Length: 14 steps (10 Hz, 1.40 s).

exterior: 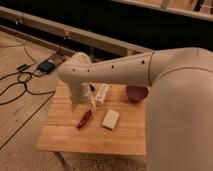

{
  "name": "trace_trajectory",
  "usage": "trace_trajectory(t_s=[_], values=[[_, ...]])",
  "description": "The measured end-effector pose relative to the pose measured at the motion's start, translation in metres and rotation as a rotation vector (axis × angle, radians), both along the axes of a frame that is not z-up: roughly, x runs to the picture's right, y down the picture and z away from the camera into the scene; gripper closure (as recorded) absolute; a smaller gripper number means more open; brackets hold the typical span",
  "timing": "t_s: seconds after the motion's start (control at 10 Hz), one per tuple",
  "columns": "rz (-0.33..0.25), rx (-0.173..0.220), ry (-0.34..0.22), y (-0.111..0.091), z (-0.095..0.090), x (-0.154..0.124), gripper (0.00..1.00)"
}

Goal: Place the bottle in the ceramic bowl

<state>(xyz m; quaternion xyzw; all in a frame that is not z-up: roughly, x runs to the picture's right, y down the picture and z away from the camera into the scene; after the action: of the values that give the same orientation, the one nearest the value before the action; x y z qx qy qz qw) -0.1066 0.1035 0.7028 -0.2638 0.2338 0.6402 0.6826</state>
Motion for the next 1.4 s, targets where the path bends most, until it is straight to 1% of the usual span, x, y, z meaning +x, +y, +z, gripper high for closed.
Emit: trace_trajectory(t_s=[1.0,1.1,1.2,1.4], values=[[0.000,0.000,0.000,0.000,0.000,0.000,0.35],[0.003,0.004,0.002,-0.003,0.002,0.001,0.35],[0.009,0.023,0.022,-0.012,0.015,0.011,0.35],[0.029,0.041,0.059,-0.028,0.039,0.029,0.35]])
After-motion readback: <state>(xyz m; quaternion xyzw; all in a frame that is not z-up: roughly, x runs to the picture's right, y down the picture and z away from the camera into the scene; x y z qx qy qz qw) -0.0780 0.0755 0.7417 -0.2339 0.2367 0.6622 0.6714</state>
